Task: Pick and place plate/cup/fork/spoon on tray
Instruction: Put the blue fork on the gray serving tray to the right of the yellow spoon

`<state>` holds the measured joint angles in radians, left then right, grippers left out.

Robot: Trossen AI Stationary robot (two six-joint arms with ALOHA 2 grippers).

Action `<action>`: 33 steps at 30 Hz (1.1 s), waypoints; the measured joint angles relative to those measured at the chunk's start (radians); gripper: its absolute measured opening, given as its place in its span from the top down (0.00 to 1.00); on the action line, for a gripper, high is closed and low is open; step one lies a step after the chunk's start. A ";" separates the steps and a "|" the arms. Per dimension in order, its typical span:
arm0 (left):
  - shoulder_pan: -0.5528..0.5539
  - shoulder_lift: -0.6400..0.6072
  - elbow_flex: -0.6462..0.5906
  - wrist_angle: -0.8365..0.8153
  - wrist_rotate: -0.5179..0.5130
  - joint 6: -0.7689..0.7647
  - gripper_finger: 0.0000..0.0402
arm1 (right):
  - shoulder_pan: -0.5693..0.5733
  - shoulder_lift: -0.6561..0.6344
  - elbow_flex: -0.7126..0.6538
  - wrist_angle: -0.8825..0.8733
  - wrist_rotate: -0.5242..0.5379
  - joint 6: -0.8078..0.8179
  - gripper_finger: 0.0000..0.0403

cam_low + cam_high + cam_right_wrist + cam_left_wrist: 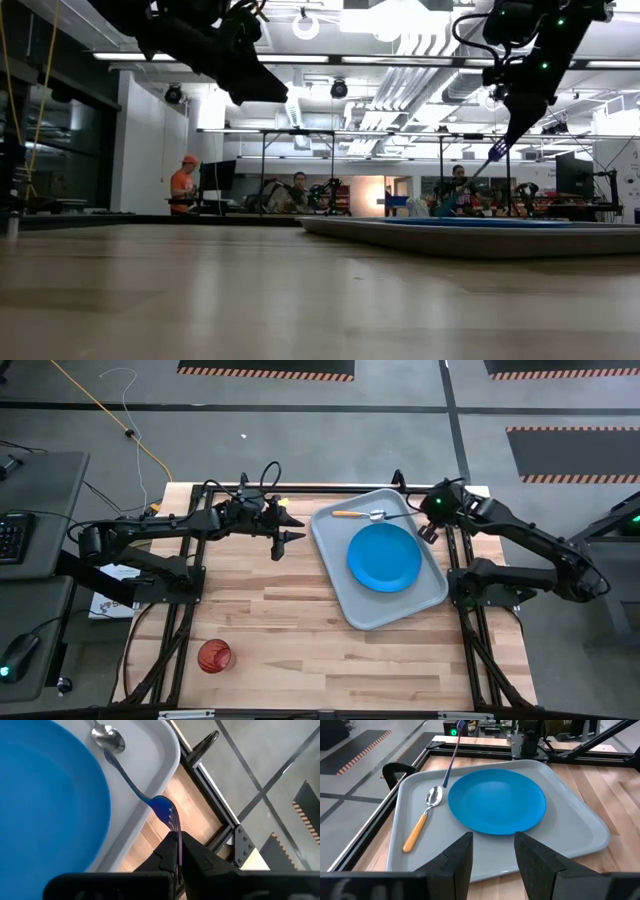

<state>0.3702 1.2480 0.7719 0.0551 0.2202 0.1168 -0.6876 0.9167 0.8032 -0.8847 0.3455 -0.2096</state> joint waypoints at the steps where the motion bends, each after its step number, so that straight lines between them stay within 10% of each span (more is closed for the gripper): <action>1: 0.000 0.000 0.000 0.000 0.000 0.000 0.67 | 0.000 0.006 0.000 -0.001 -0.002 0.001 1.00; 33: 0.000 0.000 -0.006 -0.009 0.000 0.000 0.67 | 0.000 0.119 0.000 0.099 0.060 -0.030 1.00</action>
<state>0.3706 1.2476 0.7654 0.0464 0.2207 0.1165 -0.6876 1.0358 0.8032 -0.7852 0.4054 -0.2396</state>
